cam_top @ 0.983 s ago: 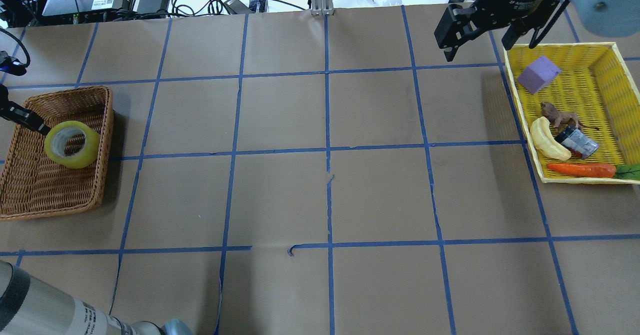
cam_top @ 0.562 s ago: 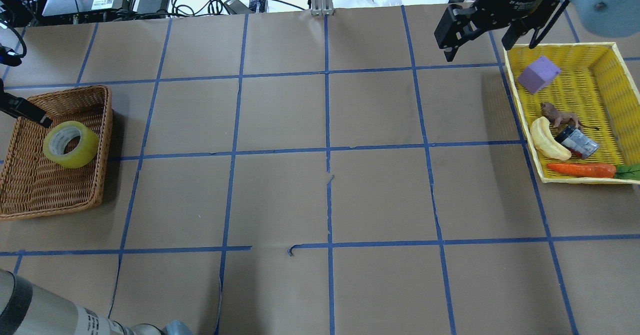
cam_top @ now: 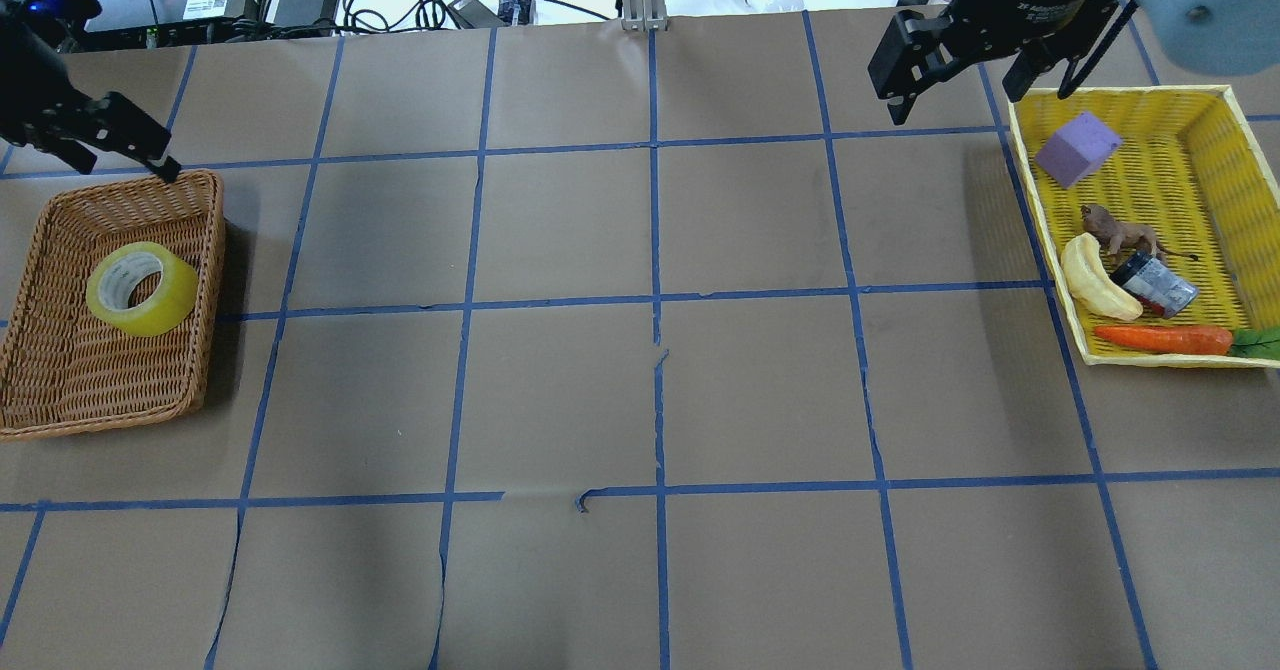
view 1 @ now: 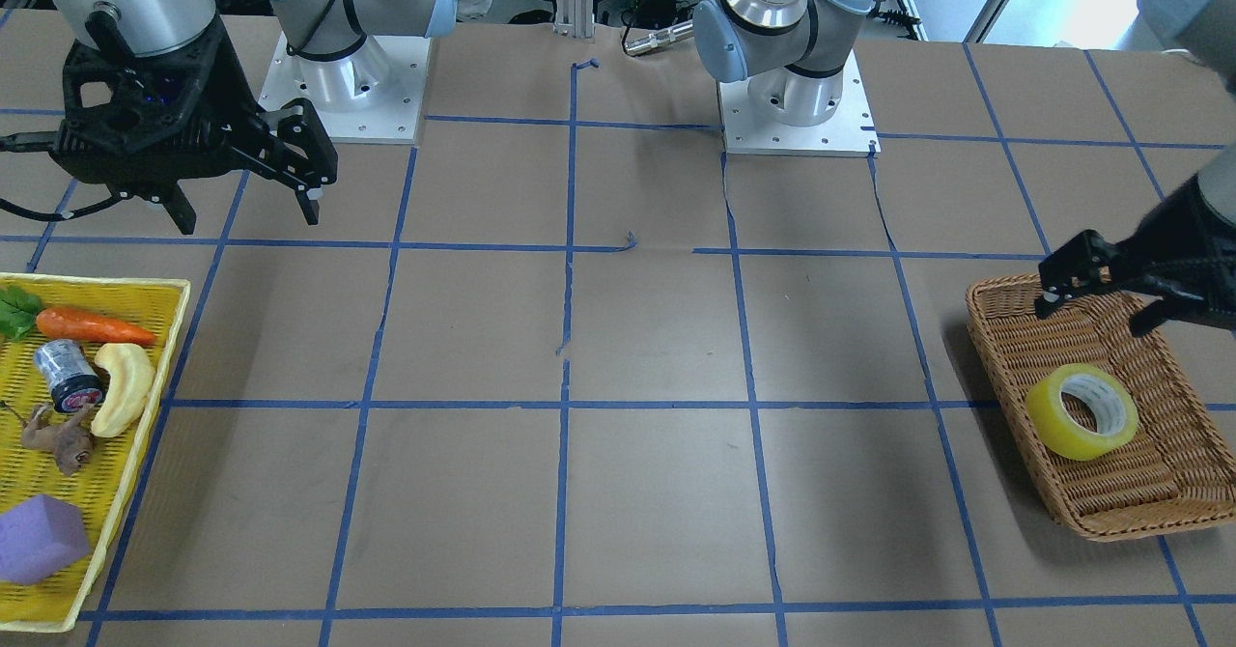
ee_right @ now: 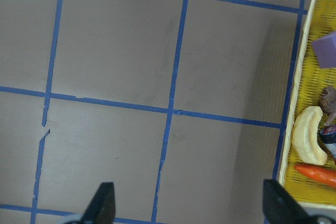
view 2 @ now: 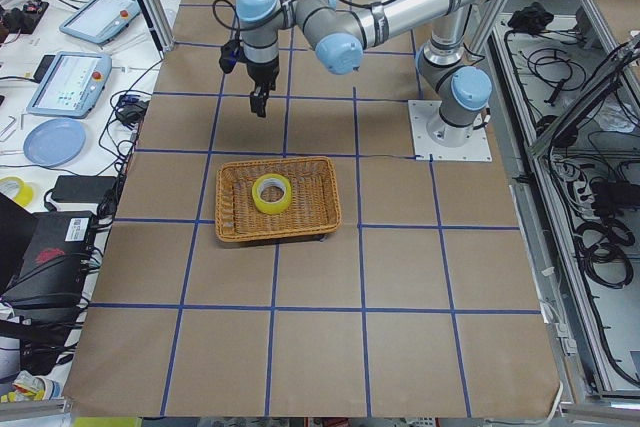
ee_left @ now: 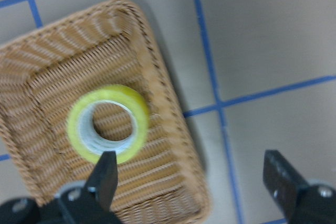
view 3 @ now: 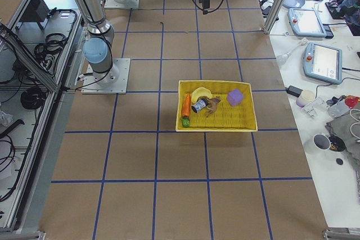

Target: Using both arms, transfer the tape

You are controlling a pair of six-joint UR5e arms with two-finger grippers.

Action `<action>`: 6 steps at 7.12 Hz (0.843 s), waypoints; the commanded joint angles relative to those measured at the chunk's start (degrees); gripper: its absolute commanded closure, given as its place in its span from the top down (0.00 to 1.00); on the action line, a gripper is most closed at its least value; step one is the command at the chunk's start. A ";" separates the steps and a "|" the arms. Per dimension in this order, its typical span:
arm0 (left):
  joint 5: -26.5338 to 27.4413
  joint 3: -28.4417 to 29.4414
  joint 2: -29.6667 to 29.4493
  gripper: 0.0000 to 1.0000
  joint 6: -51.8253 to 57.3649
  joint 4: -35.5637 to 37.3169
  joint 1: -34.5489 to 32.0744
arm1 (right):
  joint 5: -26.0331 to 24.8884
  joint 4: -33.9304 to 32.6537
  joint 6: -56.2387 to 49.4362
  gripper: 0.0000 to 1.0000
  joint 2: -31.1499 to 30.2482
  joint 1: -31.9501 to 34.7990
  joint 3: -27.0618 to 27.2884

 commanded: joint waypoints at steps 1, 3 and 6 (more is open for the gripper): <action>0.01 -0.07 4.24 1.00 -19.04 -3.64 -12.39 | 0.00 0.00 0.00 1.00 0.00 0.00 0.03; 0.53 -0.85 5.13 1.00 -31.76 -3.21 -22.25 | 0.00 0.00 -0.09 1.00 0.00 0.09 0.12; 4.37 -1.03 5.22 1.00 -34.96 -2.94 -24.23 | 0.00 0.00 -0.09 1.00 0.00 0.00 0.12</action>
